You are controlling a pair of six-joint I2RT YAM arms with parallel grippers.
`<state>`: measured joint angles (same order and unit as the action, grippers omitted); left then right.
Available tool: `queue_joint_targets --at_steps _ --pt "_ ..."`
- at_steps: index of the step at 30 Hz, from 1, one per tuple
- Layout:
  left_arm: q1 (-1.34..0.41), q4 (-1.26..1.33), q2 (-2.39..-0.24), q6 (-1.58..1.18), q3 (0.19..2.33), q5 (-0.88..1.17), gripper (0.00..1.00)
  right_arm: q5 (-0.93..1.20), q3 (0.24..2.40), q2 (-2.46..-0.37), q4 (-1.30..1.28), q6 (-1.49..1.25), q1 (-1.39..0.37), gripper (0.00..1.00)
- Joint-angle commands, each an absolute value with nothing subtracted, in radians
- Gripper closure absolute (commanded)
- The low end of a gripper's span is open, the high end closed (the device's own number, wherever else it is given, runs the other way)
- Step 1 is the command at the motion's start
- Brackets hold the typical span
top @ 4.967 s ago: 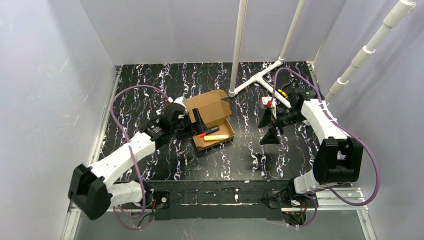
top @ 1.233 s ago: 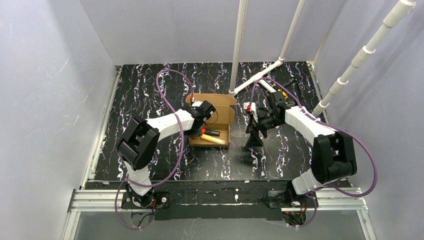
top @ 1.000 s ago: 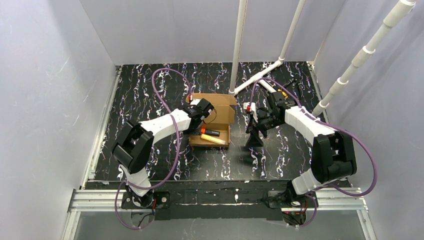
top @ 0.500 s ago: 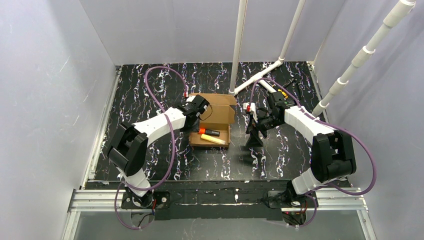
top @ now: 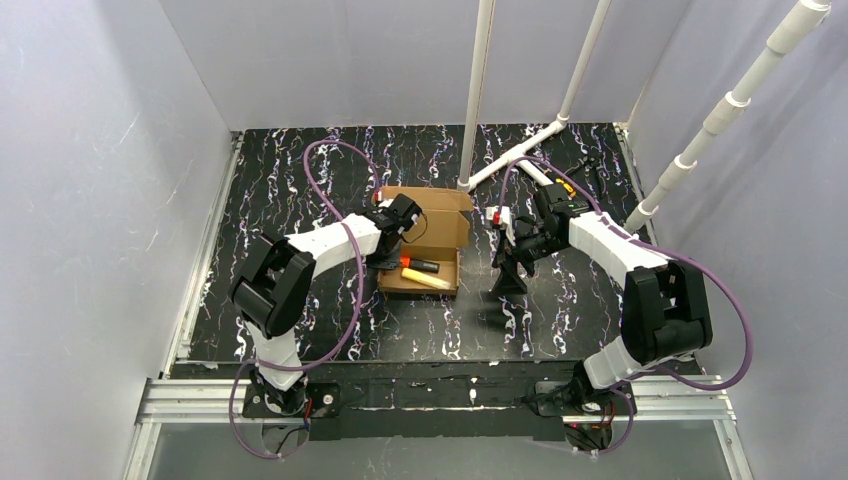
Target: Fold the paper box
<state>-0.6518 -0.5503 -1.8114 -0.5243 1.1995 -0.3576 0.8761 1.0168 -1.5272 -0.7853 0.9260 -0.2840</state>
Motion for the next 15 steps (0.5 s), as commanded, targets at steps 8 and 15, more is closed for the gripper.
queue_joint_targets --at_steps 8,15 --pt "-0.649 -0.560 -1.547 -0.529 1.144 -0.308 0.38 0.819 1.037 -1.494 -0.934 1.124 -0.290 0.02" --pt "-0.601 -0.449 -1.249 -0.519 0.947 -0.098 0.02 0.723 1.096 -1.429 -1.070 1.191 -0.287 0.01"
